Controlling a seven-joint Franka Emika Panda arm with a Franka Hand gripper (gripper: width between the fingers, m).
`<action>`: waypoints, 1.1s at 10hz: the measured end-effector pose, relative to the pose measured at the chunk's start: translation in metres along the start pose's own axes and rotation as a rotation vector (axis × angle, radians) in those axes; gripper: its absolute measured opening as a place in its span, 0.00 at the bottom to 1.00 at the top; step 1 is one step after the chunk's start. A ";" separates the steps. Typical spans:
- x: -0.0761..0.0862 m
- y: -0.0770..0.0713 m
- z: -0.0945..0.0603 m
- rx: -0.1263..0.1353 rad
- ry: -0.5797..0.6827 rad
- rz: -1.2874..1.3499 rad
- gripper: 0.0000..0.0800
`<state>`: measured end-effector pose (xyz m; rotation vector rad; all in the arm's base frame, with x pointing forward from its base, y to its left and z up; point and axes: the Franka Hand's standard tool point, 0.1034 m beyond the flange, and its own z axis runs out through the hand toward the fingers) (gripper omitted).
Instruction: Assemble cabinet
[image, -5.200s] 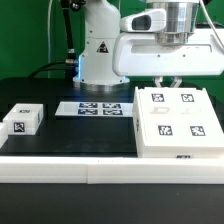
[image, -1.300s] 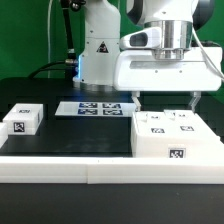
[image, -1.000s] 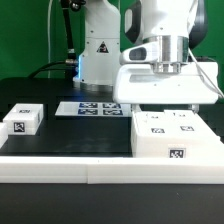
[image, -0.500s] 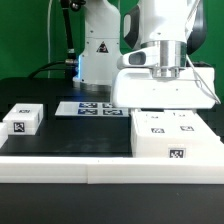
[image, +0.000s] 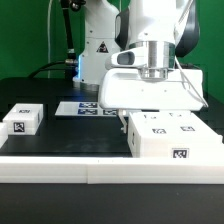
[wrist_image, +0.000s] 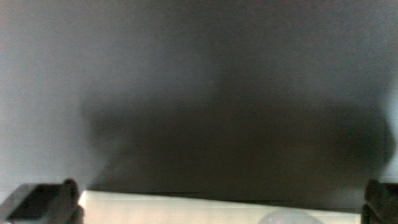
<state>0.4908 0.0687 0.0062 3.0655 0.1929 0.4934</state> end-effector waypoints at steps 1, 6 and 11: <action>0.002 -0.002 0.000 0.002 0.002 -0.003 1.00; 0.005 -0.002 0.001 0.001 0.006 -0.017 0.64; 0.004 0.000 0.001 0.000 0.007 -0.041 0.27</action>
Offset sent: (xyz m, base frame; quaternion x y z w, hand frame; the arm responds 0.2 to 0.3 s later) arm 0.0076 0.0018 -0.0070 0.0055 0.0060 -0.0091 0.9999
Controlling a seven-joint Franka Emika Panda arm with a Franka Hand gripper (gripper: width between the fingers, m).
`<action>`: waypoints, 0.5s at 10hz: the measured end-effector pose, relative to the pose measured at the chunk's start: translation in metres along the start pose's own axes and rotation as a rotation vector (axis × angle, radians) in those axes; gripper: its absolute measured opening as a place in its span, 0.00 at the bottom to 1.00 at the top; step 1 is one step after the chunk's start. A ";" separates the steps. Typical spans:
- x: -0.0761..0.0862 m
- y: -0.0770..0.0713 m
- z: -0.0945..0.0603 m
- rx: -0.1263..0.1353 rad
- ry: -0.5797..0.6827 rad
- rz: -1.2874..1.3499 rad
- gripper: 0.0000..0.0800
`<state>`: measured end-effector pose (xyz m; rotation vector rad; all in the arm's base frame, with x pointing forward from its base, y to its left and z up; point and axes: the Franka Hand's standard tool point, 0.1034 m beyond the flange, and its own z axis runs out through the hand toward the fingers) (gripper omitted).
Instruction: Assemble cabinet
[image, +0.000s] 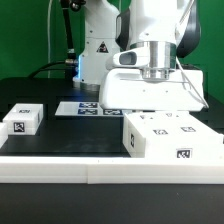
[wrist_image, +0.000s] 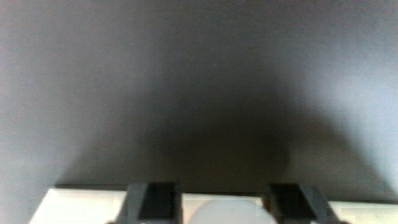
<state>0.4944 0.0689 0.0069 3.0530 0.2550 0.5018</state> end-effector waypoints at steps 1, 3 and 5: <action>0.000 0.000 0.000 0.000 0.000 0.000 0.27; 0.000 0.000 -0.001 0.001 -0.003 0.000 0.27; 0.009 -0.002 -0.019 0.014 -0.025 0.006 0.27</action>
Offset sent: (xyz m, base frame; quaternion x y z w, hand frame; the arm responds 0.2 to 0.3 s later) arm -0.0053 -0.0018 0.0242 0.0030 -0.0232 0.0019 0.9997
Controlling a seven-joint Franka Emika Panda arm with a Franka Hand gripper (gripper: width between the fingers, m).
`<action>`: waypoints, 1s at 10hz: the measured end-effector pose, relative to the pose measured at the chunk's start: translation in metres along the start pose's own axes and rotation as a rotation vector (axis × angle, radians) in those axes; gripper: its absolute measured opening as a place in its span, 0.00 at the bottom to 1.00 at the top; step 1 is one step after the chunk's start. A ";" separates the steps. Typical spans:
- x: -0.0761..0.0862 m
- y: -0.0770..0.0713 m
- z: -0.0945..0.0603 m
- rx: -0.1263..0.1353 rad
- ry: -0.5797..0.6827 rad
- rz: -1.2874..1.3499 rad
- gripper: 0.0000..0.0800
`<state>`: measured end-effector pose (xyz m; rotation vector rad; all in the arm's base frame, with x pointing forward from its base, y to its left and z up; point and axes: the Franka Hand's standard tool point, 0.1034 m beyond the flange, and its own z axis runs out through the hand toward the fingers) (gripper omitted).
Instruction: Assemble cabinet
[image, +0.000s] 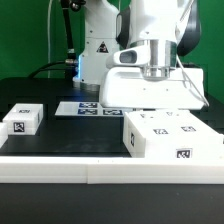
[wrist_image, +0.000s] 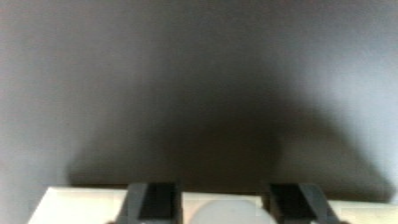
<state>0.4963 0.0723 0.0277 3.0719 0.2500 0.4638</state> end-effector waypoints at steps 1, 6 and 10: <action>0.004 -0.001 -0.012 0.009 -0.023 0.005 0.27; 0.016 0.000 -0.045 0.032 -0.084 0.019 0.27; 0.008 0.000 -0.040 0.032 -0.118 0.021 0.27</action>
Offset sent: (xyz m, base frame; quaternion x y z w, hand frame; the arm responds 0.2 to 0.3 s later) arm 0.0156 0.0007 0.0666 -0.0082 -0.0527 0.0026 0.9986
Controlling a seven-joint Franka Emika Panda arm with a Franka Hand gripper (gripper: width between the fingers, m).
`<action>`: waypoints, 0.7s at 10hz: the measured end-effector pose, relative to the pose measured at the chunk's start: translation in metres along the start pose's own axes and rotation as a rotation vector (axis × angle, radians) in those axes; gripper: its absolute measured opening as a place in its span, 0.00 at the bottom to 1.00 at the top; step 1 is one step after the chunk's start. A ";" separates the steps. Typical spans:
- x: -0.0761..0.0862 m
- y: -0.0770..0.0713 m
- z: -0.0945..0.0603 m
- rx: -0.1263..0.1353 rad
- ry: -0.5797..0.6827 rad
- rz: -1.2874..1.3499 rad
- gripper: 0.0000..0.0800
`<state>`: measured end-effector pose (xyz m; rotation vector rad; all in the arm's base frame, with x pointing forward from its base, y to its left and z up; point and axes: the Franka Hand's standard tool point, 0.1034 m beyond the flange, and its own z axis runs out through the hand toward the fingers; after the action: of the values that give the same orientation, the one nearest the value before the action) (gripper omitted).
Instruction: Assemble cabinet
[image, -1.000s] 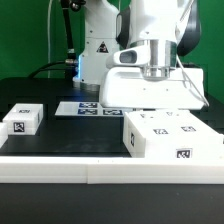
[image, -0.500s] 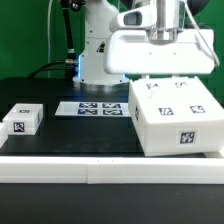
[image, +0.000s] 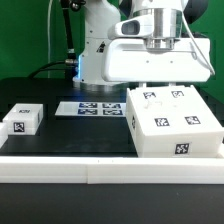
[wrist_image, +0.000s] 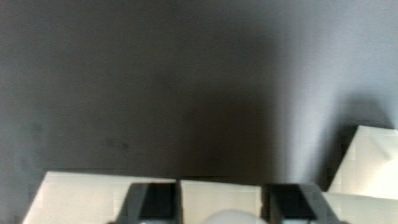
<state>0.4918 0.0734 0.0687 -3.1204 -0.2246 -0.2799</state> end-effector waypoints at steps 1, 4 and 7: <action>-0.002 -0.001 -0.002 0.005 -0.032 0.004 0.27; -0.006 -0.001 0.001 0.006 -0.055 0.005 0.27; -0.008 -0.004 -0.007 0.018 -0.140 0.024 0.27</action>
Offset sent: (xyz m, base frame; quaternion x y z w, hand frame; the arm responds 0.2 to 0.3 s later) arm 0.0000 0.0000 0.0000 0.0000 0.0000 0.0000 1.0000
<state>0.4826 0.0764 0.0740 -3.1250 -0.1890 -0.0589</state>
